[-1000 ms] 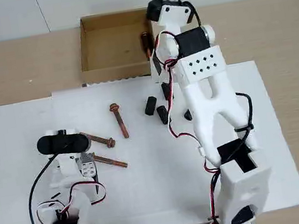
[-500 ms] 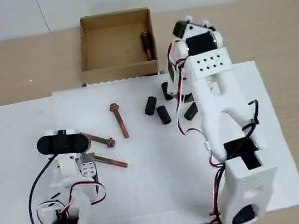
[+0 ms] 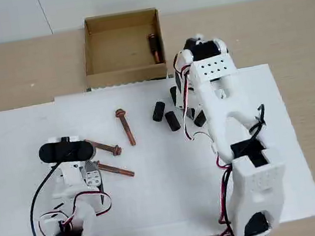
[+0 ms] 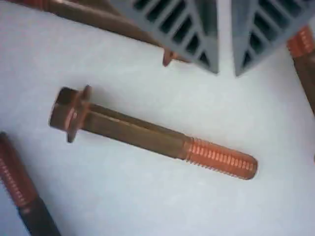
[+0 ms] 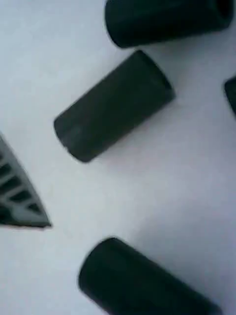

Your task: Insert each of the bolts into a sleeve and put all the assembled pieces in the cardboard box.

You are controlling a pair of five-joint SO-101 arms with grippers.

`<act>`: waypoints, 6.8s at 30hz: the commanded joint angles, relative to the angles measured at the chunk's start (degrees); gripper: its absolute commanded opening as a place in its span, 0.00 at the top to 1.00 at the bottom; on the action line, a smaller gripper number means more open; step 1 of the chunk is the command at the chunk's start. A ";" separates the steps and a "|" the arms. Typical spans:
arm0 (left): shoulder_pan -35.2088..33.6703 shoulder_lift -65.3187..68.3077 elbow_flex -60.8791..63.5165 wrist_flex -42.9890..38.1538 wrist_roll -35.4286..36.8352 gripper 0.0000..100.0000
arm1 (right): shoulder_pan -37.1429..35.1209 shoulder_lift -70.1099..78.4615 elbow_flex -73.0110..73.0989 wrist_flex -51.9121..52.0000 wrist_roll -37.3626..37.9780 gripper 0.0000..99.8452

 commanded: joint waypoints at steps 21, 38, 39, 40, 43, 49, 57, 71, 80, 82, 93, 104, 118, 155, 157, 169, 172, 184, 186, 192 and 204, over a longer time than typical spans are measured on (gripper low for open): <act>-0.35 -0.70 -0.22 0.09 0.26 0.99 | 2.51 7.60 -0.53 -9.27 -0.35 0.87; -0.35 -0.70 -0.22 0.09 0.26 0.99 | 3.12 5.76 -3.08 -8.40 -0.09 1.00; -0.26 -0.70 -0.22 0.09 0.18 0.99 | 2.68 4.70 -3.78 -7.87 -0.09 1.00; -0.18 -0.70 -0.22 0.09 0.09 0.99 | 2.24 3.56 -4.22 -7.43 0.00 1.00; -0.18 -0.70 -0.22 0.09 0.00 0.99 | 0.84 -1.19 -4.92 -4.97 0.09 1.00; -0.26 -0.70 -0.22 0.09 0.00 0.99 | -1.98 -13.67 -4.92 -0.04 0.18 1.00; -0.26 -0.70 -0.22 0.09 0.00 0.99 | -1.71 -31.96 1.32 0.40 6.51 1.00; -0.44 -0.70 -1.71 -1.41 0.26 0.99 | -1.71 -60.62 36.40 -3.47 6.33 1.00; -0.44 -0.70 -13.23 2.99 0.26 0.99 | -1.71 -83.30 60.66 -15.52 8.44 1.00; -0.44 -0.62 -16.13 6.33 0.26 0.99 | -1.71 -86.99 64.44 -17.63 9.49 1.00; -0.44 18.90 -32.13 12.57 3.52 0.99 | -1.71 -92.18 72.88 -20.18 9.85 1.00; -0.44 53.45 -49.01 12.40 6.33 0.99 | -1.71 -92.18 75.78 -25.36 9.93 1.00; -9.58 91.78 -77.23 19.96 5.98 0.99 | -1.71 -92.00 78.51 -29.49 9.93 1.00; -14.24 120.00 -99.74 34.64 -0.62 0.91 | -1.98 -91.74 84.84 -39.60 10.02 1.00; -13.98 120.44 -99.74 34.11 -1.32 0.91 | -2.07 -91.74 84.84 -39.60 10.02 1.00; -13.98 126.68 -100.09 31.03 -1.67 0.91 | -1.89 -91.74 84.84 -39.60 9.93 1.00; -14.07 126.95 -99.03 29.63 -1.67 0.91 | -1.89 -91.74 84.84 -39.60 9.93 1.00; -14.24 126.59 -91.12 23.03 -1.67 0.93 | -1.89 -91.74 84.84 -39.60 9.93 1.00; -14.24 126.33 -91.30 23.03 -1.67 0.98 | -1.98 -91.91 84.84 -39.60 9.93 1.00; -13.89 125.54 -91.38 24.70 -1.41 1.00 | -2.15 -92.26 83.87 -39.52 9.93 1.00; -12.31 103.47 -91.30 26.29 0.70 1.00 | -1.71 -93.76 77.45 -35.74 16.00 1.00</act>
